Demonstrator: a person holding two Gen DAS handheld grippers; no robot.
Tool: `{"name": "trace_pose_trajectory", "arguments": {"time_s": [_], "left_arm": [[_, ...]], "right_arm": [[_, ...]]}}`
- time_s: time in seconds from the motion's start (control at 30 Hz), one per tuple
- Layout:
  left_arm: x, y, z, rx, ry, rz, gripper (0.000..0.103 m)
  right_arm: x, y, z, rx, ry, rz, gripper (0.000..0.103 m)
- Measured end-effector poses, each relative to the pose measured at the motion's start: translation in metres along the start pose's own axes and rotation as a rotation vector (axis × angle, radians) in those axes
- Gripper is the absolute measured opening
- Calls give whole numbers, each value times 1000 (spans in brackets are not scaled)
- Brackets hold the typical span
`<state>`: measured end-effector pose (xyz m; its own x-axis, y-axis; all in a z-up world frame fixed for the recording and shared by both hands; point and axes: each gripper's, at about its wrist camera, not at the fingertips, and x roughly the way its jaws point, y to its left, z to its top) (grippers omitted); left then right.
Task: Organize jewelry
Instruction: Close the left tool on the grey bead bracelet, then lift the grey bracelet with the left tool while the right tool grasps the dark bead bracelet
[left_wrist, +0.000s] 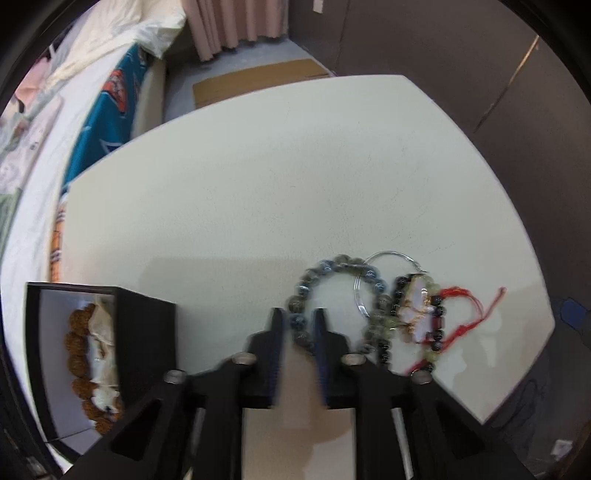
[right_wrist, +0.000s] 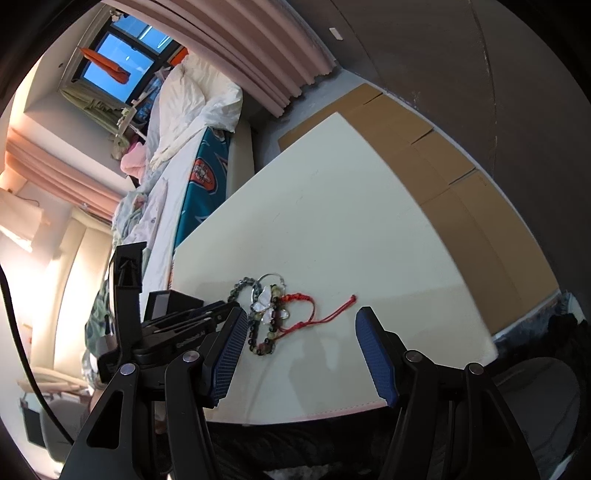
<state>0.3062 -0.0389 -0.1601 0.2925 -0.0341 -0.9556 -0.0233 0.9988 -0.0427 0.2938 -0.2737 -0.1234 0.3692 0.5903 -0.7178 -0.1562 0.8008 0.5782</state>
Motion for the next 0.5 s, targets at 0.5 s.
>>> {"name": "trace_pose_trajectory", "arguments": {"time_s": [0.5], "left_arm": [[-77, 9, -7, 6, -154, -128, 8]], "right_arm": [[63, 17, -2, -2, 138, 54, 21]]}}
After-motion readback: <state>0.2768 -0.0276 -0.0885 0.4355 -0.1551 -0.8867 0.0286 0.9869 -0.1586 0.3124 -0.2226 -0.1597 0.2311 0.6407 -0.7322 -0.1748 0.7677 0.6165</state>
